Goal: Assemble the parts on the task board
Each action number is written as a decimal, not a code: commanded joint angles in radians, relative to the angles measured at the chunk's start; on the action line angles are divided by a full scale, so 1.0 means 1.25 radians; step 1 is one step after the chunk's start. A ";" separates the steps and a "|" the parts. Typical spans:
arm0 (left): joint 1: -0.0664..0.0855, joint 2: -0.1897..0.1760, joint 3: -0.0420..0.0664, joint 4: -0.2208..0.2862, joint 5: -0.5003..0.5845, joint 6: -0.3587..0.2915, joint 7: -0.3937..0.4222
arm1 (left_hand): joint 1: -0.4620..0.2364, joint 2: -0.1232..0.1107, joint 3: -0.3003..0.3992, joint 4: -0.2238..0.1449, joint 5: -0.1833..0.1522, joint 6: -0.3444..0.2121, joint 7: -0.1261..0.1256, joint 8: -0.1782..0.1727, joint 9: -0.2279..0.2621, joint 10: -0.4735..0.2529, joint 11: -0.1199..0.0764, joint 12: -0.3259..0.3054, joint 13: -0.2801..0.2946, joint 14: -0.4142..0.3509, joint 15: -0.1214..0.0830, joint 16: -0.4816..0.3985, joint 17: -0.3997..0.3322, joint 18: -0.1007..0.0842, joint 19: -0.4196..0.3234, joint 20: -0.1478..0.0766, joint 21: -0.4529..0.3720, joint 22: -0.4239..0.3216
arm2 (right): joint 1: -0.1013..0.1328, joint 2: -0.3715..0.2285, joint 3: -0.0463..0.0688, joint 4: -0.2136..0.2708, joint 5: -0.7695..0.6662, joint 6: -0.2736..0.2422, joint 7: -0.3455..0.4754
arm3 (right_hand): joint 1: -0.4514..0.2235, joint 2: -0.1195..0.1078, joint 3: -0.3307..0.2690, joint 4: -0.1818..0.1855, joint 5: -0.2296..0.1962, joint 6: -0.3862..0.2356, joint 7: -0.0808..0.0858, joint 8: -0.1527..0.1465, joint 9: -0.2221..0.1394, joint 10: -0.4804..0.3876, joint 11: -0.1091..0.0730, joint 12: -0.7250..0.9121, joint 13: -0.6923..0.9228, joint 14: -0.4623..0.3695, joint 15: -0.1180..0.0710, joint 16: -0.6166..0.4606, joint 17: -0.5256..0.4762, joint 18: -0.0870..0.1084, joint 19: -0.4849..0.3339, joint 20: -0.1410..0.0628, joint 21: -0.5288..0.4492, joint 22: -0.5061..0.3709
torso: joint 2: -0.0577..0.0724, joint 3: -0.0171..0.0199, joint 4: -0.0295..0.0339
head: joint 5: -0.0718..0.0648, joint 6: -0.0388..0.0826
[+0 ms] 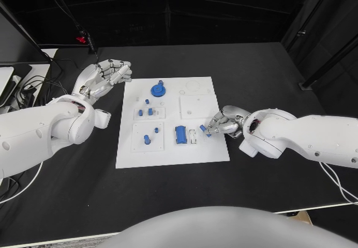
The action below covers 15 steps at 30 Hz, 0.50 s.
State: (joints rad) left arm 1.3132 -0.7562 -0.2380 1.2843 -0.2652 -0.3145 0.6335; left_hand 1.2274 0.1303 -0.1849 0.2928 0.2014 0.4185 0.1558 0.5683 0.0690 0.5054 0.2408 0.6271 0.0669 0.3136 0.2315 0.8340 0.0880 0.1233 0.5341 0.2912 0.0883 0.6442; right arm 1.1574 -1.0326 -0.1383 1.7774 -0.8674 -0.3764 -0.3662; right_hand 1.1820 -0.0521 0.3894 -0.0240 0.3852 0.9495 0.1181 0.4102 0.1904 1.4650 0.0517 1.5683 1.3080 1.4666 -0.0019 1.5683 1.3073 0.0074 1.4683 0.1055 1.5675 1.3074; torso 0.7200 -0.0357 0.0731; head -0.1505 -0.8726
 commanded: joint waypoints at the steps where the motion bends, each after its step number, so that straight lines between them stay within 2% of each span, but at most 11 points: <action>1: 0.001 0.001 0.001 0.000 0.002 0.006 0.003 | 0.000 0.007 -0.005 -0.001 0.003 -0.005 0.103 0.004 -0.001 0.005 0.001 0.005 0.000 0.002 0.000 0.004 -0.001 -0.004 -0.001 -0.002 0.005 -0.001 | 0.002 -0.004 0.000 0.003 0.158 0.009 0.044 | 0.005 0.007 -0.006 0.000 0.005 0.006 -0.001 -0.005 -0.001 0.085 -0.001 0.002 0.210 0.083 0.000 0.002 0.211 -0.006 0.082 0.001 0.003 0.211 | 0.000 -0.0001 -0.0004 | -0.001 0.000; 15: 0.001 0.003 0.001 -0.002 0.002 0.006 0.002 | 0.000 0.007 -0.005 -0.001 0.003 -0.005 0.103 0.004 -0.001 0.005 0.001 0.005 0.000 0.002 0.000 0.004 -0.001 -0.004 -0.001 -0.002 0.005 -0.001 | 0.007 -0.008 0.001 -0.003 0.461 0.064 0.053 | 0.001 0.010 -0.016 0.003 0.008 0.008 0.000 -0.014 -0.002 0.085 0.000 0.002 0.210 0.083 0.001 0.002 0.211 -0.006 0.082 0.001 0.003 0.211 | 0.000 -0.0007 0.0012 | -0.006 0.000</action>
State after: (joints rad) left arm 1.3129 -0.7541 -0.2380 1.2817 -0.2652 -0.3144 0.6323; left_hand 1.2274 0.1303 -0.1848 0.2928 0.2014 0.4185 0.1558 0.5682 0.0690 0.5054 0.2408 0.6271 0.0669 0.3136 0.2315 0.8340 0.0881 0.1233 0.5341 0.2912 0.0883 0.6443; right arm 1.1648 -1.0438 -0.1378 1.7733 -0.4411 -0.3346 -0.3156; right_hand 1.1872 -0.0469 0.3731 -0.0186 0.3891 0.9520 0.1160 0.3972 0.1869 1.4650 0.0517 1.5683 1.3080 1.4667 -0.0019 1.5683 1.3073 0.0074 1.4683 0.1055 1.5675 1.3074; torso 0.7200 -0.0360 0.0731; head -0.1569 -0.8726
